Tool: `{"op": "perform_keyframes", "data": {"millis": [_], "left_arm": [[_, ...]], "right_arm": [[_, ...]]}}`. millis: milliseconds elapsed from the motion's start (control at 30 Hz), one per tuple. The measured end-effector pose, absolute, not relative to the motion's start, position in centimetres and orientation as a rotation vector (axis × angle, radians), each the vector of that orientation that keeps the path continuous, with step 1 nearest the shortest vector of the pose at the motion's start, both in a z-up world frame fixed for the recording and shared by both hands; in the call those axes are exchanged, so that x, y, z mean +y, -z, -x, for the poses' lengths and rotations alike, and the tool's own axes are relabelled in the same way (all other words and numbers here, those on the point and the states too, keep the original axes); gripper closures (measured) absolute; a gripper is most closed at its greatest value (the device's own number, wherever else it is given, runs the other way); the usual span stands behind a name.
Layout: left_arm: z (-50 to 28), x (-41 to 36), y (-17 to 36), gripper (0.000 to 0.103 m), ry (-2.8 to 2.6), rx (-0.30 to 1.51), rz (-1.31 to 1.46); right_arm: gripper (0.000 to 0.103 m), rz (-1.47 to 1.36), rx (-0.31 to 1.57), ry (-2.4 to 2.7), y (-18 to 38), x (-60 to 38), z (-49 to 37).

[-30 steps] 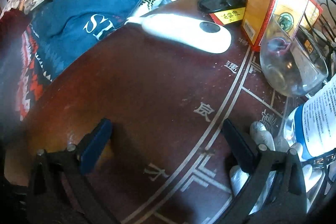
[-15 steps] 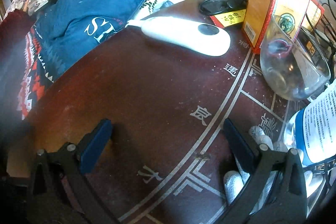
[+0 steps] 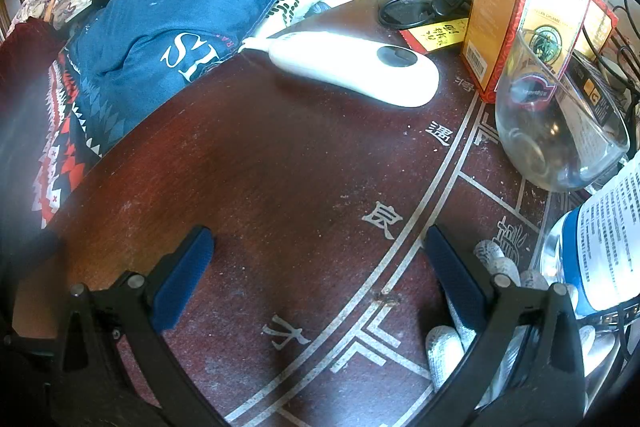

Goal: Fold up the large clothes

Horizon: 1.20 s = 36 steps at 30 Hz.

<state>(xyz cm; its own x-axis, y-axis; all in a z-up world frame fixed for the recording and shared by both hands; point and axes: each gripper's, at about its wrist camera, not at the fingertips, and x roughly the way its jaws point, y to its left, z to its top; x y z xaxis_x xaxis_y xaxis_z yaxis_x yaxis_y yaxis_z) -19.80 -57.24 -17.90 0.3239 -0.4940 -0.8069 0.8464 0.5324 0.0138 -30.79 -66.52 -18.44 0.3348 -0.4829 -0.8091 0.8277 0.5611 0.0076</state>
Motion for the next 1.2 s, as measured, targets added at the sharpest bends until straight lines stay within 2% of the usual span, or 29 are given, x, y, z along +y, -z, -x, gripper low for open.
{"op": "perform_keyframes", "data": {"millis": [1200], "left_arm": [[19.83,-57.21,17.89,0.000,0.918,0.852,-0.487]], "right_arm": [[0.000,-0.463,0.860,0.898,18.43,-66.52,30.67]]}}
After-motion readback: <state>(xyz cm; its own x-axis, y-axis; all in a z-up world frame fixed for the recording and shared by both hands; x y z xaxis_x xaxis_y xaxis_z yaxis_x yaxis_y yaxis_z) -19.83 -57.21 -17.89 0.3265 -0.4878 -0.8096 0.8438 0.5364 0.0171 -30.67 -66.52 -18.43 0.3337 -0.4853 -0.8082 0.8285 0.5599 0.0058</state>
